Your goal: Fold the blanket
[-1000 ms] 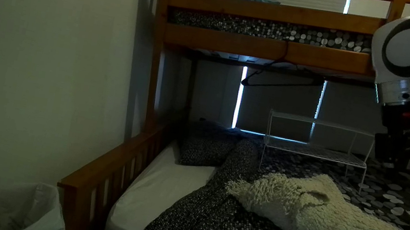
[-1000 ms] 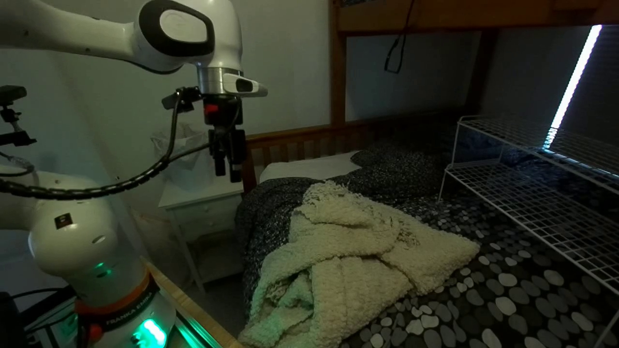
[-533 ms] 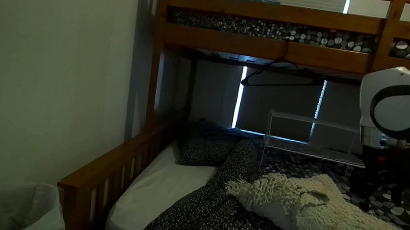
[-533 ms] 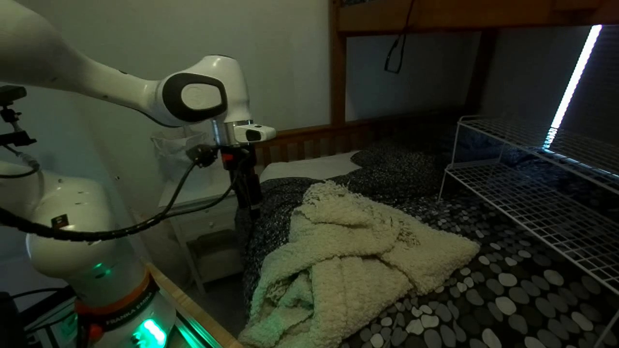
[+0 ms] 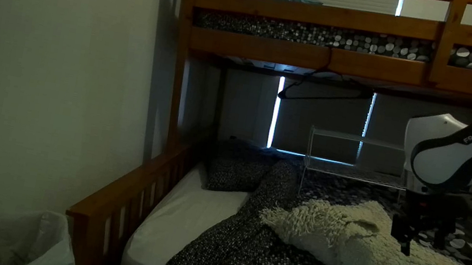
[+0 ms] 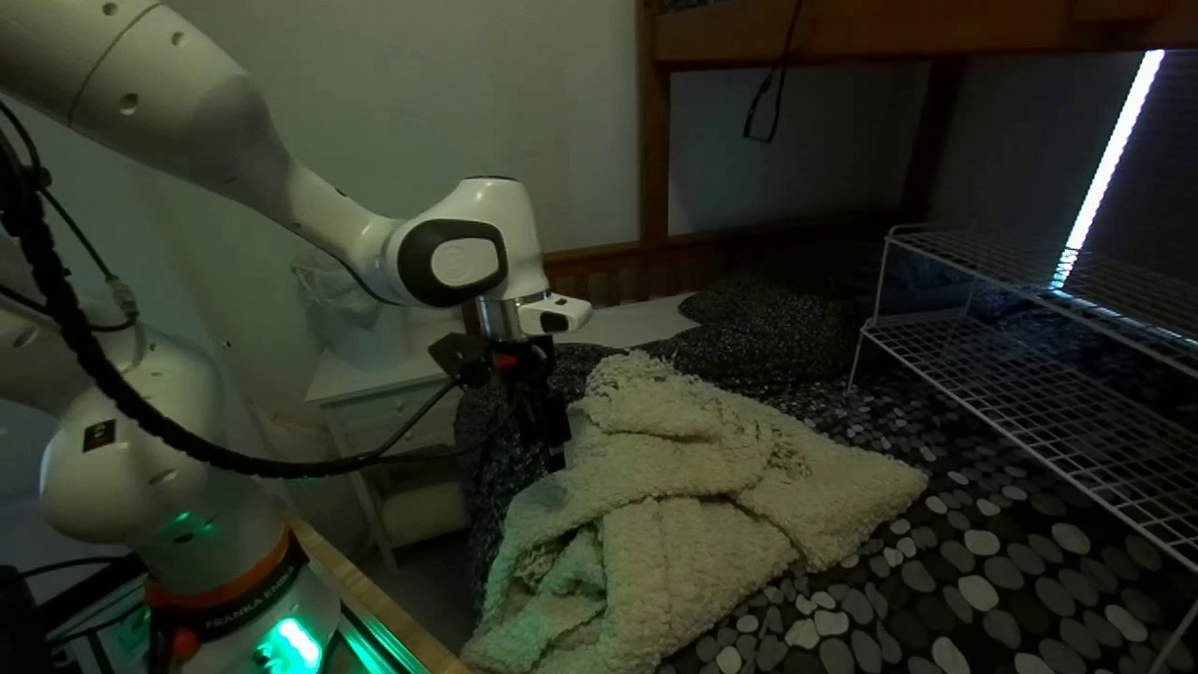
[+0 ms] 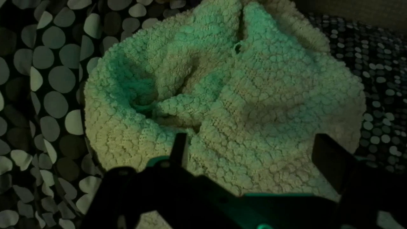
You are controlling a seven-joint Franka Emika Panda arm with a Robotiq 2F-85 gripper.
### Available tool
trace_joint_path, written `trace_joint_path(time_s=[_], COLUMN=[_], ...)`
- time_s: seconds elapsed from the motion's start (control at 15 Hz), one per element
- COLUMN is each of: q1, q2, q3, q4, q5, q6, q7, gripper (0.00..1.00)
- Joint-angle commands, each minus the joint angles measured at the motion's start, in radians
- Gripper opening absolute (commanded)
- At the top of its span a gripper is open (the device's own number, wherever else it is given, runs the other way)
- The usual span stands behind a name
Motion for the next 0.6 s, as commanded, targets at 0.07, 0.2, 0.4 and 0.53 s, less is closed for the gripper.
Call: trace_joint_path(time_s=[0.07, 0.2, 0.4, 0.53], q1=[0.009, 0.020, 0.023, 0.035], q2=[0.063, 0.105, 0.118, 0.211], q3=[-0.013, -0.020, -0.021, -0.027], q4=[0.005, 0.010, 0.015, 0.032], q5=[0.011, 0.019, 0.020, 0.041], q6=[0.022, 0.038, 0.041, 0.067], q7=[-0.023, -0.040, -0.042, -0.058], gripper=[1.00, 1.00, 1.00, 1.00])
